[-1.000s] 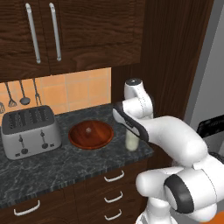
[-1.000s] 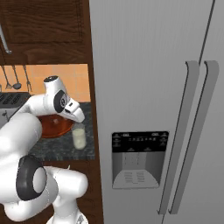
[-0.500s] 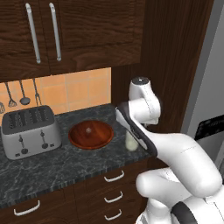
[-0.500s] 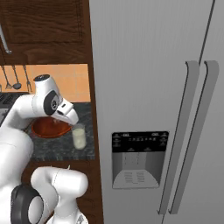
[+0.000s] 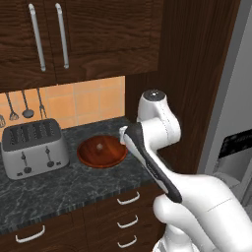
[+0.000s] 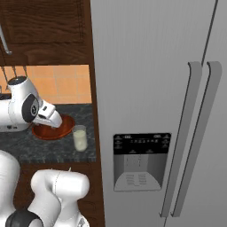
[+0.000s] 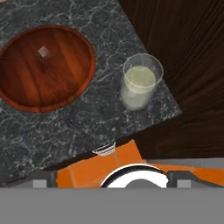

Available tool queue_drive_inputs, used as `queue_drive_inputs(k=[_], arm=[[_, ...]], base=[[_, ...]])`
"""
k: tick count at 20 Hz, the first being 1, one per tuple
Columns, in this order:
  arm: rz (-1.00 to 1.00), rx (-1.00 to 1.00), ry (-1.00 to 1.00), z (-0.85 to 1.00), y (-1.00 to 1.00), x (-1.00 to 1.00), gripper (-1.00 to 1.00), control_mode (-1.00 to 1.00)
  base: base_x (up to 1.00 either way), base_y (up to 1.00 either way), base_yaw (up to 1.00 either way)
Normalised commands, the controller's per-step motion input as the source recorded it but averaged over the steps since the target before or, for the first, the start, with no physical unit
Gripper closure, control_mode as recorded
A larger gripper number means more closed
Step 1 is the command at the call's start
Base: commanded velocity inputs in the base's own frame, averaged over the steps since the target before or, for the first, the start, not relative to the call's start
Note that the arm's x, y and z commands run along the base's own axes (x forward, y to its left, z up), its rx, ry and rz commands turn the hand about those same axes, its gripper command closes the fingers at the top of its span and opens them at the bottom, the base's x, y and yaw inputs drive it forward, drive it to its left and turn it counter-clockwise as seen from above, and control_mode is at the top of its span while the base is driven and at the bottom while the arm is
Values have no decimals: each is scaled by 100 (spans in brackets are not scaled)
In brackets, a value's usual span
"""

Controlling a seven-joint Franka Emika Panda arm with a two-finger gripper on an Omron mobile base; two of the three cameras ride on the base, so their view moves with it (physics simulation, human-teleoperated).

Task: Grab a lemon wedge from the fridge and one ice cube from the ice bowl, and put them in the glass of lemonade.

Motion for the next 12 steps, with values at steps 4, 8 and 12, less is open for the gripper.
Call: queue_drive_inputs(k=[4,8,12], arm=[[30,2,0,31,32,-54,-100,-100],[39,1,8,15,6,-96,-100,-100],[42,1,5,-11,-16,-100,-100,-100]], base=[[0,0,0],[0,0,0],[0,0,0]])
